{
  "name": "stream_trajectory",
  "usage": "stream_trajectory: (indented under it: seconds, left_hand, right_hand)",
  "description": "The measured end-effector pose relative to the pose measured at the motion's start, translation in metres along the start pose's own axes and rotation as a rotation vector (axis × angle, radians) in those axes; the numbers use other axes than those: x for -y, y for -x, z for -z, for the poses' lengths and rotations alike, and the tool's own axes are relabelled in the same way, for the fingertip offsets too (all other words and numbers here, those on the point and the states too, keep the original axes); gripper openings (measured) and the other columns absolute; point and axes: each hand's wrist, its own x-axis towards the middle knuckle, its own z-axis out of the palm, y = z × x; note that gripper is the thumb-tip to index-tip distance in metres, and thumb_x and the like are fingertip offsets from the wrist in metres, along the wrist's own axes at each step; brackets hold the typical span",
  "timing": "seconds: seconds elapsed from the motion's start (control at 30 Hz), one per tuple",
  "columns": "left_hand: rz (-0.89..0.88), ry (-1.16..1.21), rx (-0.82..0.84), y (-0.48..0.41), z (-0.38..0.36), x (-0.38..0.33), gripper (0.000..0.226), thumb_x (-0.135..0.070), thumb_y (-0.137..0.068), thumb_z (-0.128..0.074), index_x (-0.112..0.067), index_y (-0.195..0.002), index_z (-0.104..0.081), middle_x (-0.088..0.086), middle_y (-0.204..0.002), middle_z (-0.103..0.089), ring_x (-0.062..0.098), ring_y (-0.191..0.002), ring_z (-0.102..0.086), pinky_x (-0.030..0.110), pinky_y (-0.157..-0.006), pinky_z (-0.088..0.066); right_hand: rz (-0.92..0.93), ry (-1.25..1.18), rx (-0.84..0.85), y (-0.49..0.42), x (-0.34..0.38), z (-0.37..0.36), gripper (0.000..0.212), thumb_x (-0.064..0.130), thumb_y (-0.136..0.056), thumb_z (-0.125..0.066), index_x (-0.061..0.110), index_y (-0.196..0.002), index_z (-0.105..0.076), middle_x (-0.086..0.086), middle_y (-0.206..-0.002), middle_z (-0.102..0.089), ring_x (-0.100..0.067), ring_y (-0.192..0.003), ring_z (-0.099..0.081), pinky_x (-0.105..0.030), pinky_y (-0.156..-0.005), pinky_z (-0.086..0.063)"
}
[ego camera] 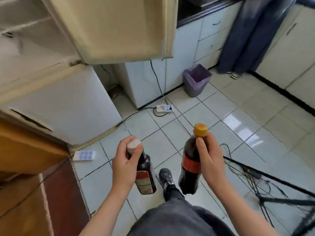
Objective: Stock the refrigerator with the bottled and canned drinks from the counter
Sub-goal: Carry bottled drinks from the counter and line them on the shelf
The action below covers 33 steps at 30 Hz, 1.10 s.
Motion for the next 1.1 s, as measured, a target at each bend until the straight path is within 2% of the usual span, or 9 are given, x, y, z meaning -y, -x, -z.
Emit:
stream_trajectory:
  seconds: [0.13,0.3,0.5,0.67,0.73,0.83,0.93,0.97,1.1]
  left_hand:
    - [0.005,-0.008,-0.171,-0.058,0.026,-0.008,0.021,-0.027,-0.088,-0.062,-0.043,-0.101,-0.056,-0.033,-0.094,-0.061,-0.011,-0.087,-0.059,0.003,-0.07,-0.044]
    - [0.014,0.012,-0.381,-0.111,0.058,-0.016,0.024,-0.024,-0.09,-0.061,-0.044,-0.102,-0.055,-0.031,-0.096,-0.061,-0.01,-0.09,-0.058,0.004,-0.072,-0.044]
    - [0.062,0.073,-0.578,-0.149,0.113,-0.004,0.025,-0.028,-0.09,-0.062,-0.045,-0.107,-0.056,-0.025,-0.105,-0.062,-0.004,-0.1,-0.059,0.009,-0.078,-0.045]
    - [0.084,0.07,-0.586,-0.193,0.165,0.014,0.028,-0.026,-0.089,-0.062,-0.046,-0.107,-0.056,-0.018,-0.114,-0.061,-0.002,-0.107,-0.057,0.016,-0.087,-0.046]
    - [0.085,0.061,-0.558,-0.219,0.192,0.017,0.027,-0.028,-0.088,-0.062,-0.044,-0.109,-0.055,-0.024,-0.113,-0.06,-0.007,-0.108,-0.054,0.015,-0.091,-0.043]
    - [0.035,0.036,-0.52,-0.263,0.238,0.012,0.028,-0.041,-0.082,-0.059,-0.044,-0.109,-0.053,-0.038,-0.11,-0.055,-0.015,-0.109,-0.049,0.006,-0.089,-0.039]
    - [-0.028,0.031,-0.476,-0.31,0.287,0.0,0.027,-0.041,-0.086,-0.062,-0.047,-0.11,-0.052,-0.034,-0.114,-0.056,-0.007,-0.113,-0.051,0.018,-0.096,-0.041]
    - [-0.058,0.029,-0.466,-0.325,0.303,-0.005,0.028,-0.04,-0.086,-0.063,-0.047,-0.11,-0.053,-0.032,-0.114,-0.057,-0.006,-0.112,-0.052,0.019,-0.095,-0.042]
    - [-0.228,-0.019,-0.457,-0.379,0.363,-0.034,0.029,-0.043,-0.082,-0.062,-0.048,-0.109,-0.055,-0.032,-0.108,-0.06,-0.008,-0.102,-0.057,0.007,-0.082,-0.044]
  right_hand:
    - [0.093,-0.037,0.152,-0.08,0.022,-0.057,0.02,0.046,-0.085,-0.04,0.032,-0.09,-0.054,0.015,-0.08,-0.058,-0.002,-0.077,-0.054,-0.01,-0.066,-0.037]
    - [0.158,-0.078,0.337,-0.15,0.049,-0.126,0.019,0.042,-0.087,-0.04,0.029,-0.091,-0.053,0.012,-0.08,-0.056,-0.001,-0.074,-0.052,-0.011,-0.064,-0.039]
    - [0.184,-0.072,0.536,-0.19,0.074,-0.211,0.015,0.036,-0.089,-0.041,0.027,-0.09,-0.053,0.021,-0.079,-0.054,0.005,-0.076,-0.051,-0.005,-0.066,-0.036]
    - [0.212,-0.067,0.596,-0.208,0.094,-0.288,0.017,0.041,-0.088,-0.038,0.034,-0.093,-0.053,0.025,-0.081,-0.056,0.004,-0.08,-0.053,-0.003,-0.068,-0.036]
    - [0.219,-0.069,0.602,-0.216,0.106,-0.323,0.014,0.041,-0.089,-0.038,0.037,-0.09,-0.051,0.023,-0.079,-0.055,0.002,-0.076,-0.052,-0.005,-0.066,-0.037]
    - [0.253,-0.066,0.579,-0.231,0.131,-0.379,0.011,0.04,-0.088,-0.037,0.041,-0.083,-0.046,0.023,-0.074,-0.052,0.002,-0.068,-0.048,-0.006,-0.061,-0.036]
    - [0.314,-0.054,0.581,-0.248,0.164,-0.434,0.012,0.041,-0.088,-0.036,0.037,-0.08,-0.045,0.019,-0.073,-0.05,0.0,-0.068,-0.046,-0.008,-0.06,-0.035]
    - [0.334,-0.049,0.581,-0.254,0.175,-0.451,0.013,0.041,-0.088,-0.035,0.035,-0.08,-0.044,0.017,-0.074,-0.049,-0.001,-0.068,-0.046,-0.008,-0.06,-0.035]
    - [0.415,-0.057,0.495,-0.274,0.218,-0.508,0.011,0.043,-0.086,-0.034,0.04,-0.08,-0.043,0.019,-0.074,-0.047,-0.003,-0.069,-0.046,-0.011,-0.06,-0.034]
